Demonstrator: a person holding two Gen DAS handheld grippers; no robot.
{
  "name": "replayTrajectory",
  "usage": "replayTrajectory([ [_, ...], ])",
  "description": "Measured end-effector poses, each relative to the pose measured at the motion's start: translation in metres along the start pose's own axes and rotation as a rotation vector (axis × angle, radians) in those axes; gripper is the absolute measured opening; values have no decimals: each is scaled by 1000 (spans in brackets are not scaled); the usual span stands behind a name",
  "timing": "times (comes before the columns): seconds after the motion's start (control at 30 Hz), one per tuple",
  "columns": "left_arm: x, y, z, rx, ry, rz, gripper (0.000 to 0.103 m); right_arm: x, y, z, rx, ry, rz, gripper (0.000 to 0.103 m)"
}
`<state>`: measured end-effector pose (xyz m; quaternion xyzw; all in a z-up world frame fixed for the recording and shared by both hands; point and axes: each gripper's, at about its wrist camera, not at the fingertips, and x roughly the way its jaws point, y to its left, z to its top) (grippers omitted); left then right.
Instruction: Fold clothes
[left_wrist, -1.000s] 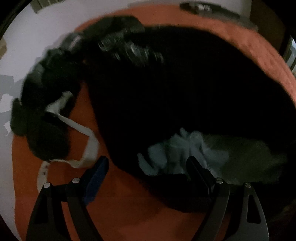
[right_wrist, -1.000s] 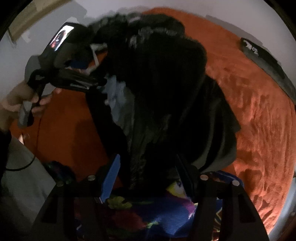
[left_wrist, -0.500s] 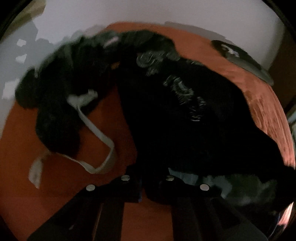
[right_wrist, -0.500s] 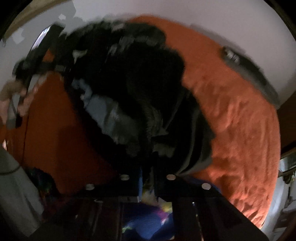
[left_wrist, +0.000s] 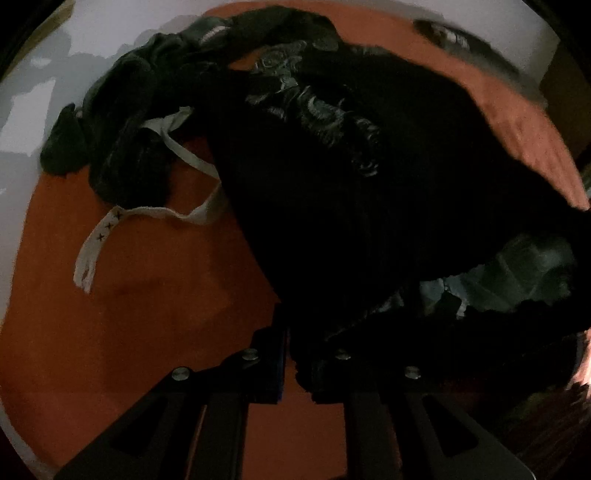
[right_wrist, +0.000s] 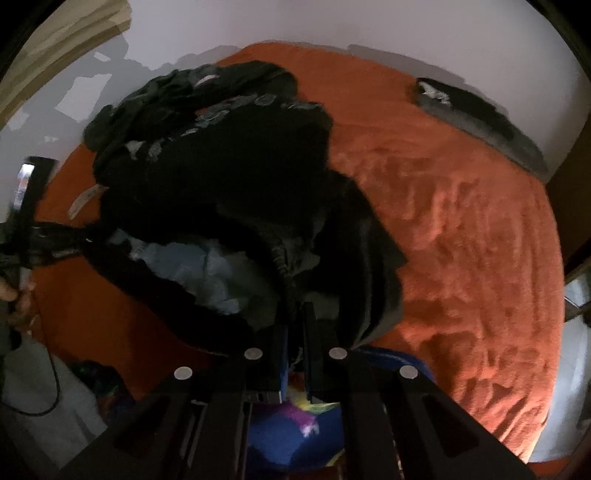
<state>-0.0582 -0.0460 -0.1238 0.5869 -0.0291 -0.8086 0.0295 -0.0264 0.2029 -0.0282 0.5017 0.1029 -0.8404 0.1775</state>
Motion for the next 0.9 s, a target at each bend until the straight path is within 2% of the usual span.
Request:
replayTrajectory([
  [0.03,3,-7,0,37,-5,28,12,0,5,-1,-22,0,13,5],
  [0.1,10,-23,-1,113,-16,84,18,0,13,-4,-62,2,31,5],
  [0.27,26,-61,-2,305,-46,224,43,-7,24,-5,-108,-24,57,5],
  [0.37,45,-78,3,367,-64,300,46,-17,26,-2,-121,-62,81,5],
  [0.5,12,-38,7,169,-152,184,45,-32,30,-1,-139,-105,105,5],
  [0.53,3,-28,8,118,-174,155,30,-33,29,0,-140,-112,97,5],
  [0.57,-6,-18,9,67,-196,124,6,-34,29,0,-142,-119,85,5],
  [0.77,-57,44,15,-239,-323,-57,5,-23,13,4,-80,-97,0,5],
  [0.83,-74,64,17,-342,-365,-118,5,-15,14,6,-70,-72,26,5],
  [0.9,-80,95,12,-451,-361,-228,5,-8,16,9,-63,-46,58,5],
])
